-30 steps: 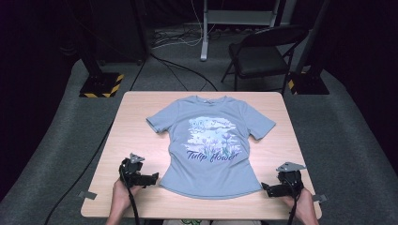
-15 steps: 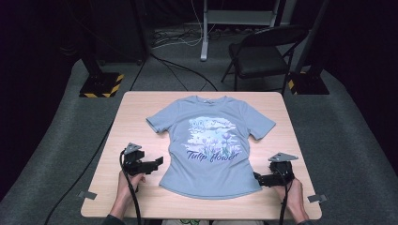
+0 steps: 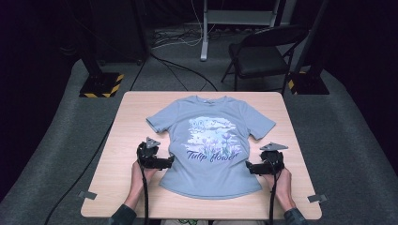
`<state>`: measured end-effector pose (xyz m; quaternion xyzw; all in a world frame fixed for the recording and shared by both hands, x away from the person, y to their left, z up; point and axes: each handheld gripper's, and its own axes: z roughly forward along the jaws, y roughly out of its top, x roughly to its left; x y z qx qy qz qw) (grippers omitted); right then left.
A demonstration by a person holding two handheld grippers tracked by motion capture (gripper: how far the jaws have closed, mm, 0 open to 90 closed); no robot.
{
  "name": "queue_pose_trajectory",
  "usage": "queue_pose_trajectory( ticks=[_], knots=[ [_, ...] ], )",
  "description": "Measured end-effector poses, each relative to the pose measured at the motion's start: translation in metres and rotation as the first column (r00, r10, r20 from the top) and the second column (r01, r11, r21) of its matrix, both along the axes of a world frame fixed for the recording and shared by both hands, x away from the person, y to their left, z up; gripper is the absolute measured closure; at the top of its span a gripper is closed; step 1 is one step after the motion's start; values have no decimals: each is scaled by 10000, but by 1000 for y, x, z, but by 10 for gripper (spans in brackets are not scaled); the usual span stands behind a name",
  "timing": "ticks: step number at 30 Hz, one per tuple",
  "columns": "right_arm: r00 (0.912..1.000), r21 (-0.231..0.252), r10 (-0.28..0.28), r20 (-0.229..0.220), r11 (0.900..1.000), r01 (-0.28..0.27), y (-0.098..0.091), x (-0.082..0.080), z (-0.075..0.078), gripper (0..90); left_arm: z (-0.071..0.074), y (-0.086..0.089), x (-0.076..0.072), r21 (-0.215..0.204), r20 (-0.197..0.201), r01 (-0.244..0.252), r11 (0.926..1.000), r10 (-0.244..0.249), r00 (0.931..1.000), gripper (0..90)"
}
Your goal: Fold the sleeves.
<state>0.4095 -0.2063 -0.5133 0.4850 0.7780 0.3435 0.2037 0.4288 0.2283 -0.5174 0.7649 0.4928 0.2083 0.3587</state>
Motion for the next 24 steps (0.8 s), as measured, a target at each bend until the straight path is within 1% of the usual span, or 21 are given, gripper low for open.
queue_pose_trajectory(
  ticks=[1, 2, 3, 4, 5, 7, 8, 9, 10, 11, 12, 13, 14, 16, 19, 22, 24],
  knots=[
    [10000, -42, -44, 12, 10000, 44, 1, 2, 0, 47, 0, -2, 2, 164, 32, -54, 9999, 54, 10000, 2],
    [9999, -119, -105, 19, 9999, 105, 3, 4, 0, 47, -1, -4, 5, 197, 24, -58, 9998, 58, 10000, 2],
    [9999, -224, -153, 14, 9996, 153, 4, 6, -1, 47, -2, -6, 6, 346, 12, -82, 9994, 82, 10000, 2],
    [9999, -220, -137, 19, 9997, 138, 5, 8, -1, 48, -3, -8, 9, 430, -34, -76, 9990, 78, 10000, 2],
    [9998, -201, -209, 37, 9996, 210, 5, 10, -2, 47, -3, -10, 11, 414, -80, -58, 9991, 61, 9999, 2],
    [9997, -231, -235, 82, 9995, 237, 6, 13, -2, 48, -4, -14, 15, 604, -113, -103, 9981, 110, 9999, 3],
    [9996, -286, -265, 134, 9992, 269, 6, 15, -2, 49, -5, -16, 17, 783, -139, -82, 9969, 93, 9999, 3],
    [9995, -438, -282, 153, 9986, 288, 7, 18, -3, 53, -6, -18, 18, 931, -161, -115, 9956, 130, 9998, 3],
    [9995, -438, -282, 153, 9986, 288, 7, 18, -3, 53, -6, -19, 19, 1042, -183, -89, 9945, 109, 9998, 3],
    [9996, -663, -270, 87, 9974, 275, 10, 20, -5, 52, -7, -20, 20, 1172, -212, -65, 9931, 90, 9997, 4],
    [9996, -663, -270, 87, 9974, 275, 10, 20, -5, 52, -8, -22, 20, 1301, -237, -80, 9915, 112, 9997, 4],
    [9997, -770, -225, 19, 9968, 225, 11, 20, -6, 53, -9, -23, 21, 1516, -310, -36, 9884, 83, 9995, 3],
    [9998, -895, -183, -52, 9958, 178, 13, 21, -8, 52, -9, -23, 21, 1479, -301, -34, 9890, 79, 9995, 3],
    [9998, -1168, -110, -163, 9931, 90, 14, 22, -10, 49, -9, -24, 21, 1570, -271, -13, 9876, 57, 9996, 3],
    [9998, -1091, -76, -203, 9940, 54, 14, 22, -11, 51, -9, -23, 20, 1543, -273, 23, 9880, 19, 9996, 4],
    [9998, -1067, -89, -182, 9943, 69, 14, 21, -12, 51, -10, -20, 19, 1436, -390, 90, 9896, -34, 9992, 5],
    [9998, -1038, -78, -179, 9946, 59, 14, 20, -12, 51, -10, -20, 17, 1430, -402, 68, 9897, -11, 9992, 6]
  ],
)
